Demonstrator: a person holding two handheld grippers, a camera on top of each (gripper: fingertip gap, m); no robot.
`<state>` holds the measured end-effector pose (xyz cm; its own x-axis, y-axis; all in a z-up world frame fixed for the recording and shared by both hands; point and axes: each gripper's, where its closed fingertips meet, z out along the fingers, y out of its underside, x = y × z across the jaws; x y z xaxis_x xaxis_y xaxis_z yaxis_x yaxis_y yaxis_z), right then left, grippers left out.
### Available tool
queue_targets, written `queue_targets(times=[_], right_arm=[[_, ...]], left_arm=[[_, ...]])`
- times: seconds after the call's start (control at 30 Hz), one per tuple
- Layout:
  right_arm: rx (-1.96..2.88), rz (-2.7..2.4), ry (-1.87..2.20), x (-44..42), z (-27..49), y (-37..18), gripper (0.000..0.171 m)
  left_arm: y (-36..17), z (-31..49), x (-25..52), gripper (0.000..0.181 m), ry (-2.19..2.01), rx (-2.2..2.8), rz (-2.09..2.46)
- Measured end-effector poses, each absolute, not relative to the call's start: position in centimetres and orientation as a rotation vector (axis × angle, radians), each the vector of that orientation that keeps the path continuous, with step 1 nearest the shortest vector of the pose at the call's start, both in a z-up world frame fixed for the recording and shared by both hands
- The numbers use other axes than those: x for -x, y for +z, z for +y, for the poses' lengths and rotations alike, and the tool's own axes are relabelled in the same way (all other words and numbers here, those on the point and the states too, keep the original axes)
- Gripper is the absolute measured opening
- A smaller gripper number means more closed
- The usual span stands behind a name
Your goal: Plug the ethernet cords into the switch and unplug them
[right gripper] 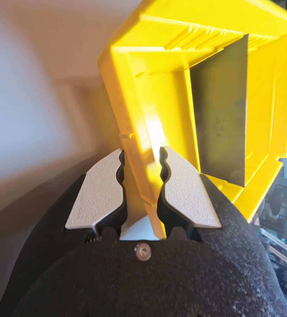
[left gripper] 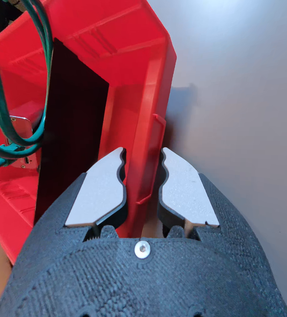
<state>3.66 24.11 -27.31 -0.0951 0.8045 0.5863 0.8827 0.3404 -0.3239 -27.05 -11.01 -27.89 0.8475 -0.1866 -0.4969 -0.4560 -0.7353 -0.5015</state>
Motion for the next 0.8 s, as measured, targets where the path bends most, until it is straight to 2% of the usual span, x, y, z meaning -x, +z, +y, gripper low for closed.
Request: queue_targets(times=[0.13,0.33,0.5,0.67,0.7,0.8], right_arm=[[1.448,-1.719,0.159,-1.3,20.6,-23.6,0.044],[1.421,-1.588,0.730,0.3,12.7,-21.3,0.040],[1.341,-1.625,0.707,1.1,11.0,-22.0,0.036],[1.322,-1.672,0.690,1.2,10.2,-23.8,0.033],[1.320,-1.673,0.680,1.2,10.2,-24.1,0.032],[1.308,-1.680,0.684,1.0,10.0,-24.4,0.031]], left_arm=[[-24.1,-10.7,26.6,0.036,0.400,2.246,0.329],[-16.6,-12.9,30.0,0.041,0.521,2.033,0.104],[-17.5,-11.3,33.0,0.055,0.711,2.146,0.191],[-20.7,-8.6,34.6,0.054,0.846,2.322,0.361],[-21.0,-8.3,35.1,0.053,0.876,2.342,0.366],[-20.7,-7.6,35.9,0.033,0.912,2.343,0.410]])
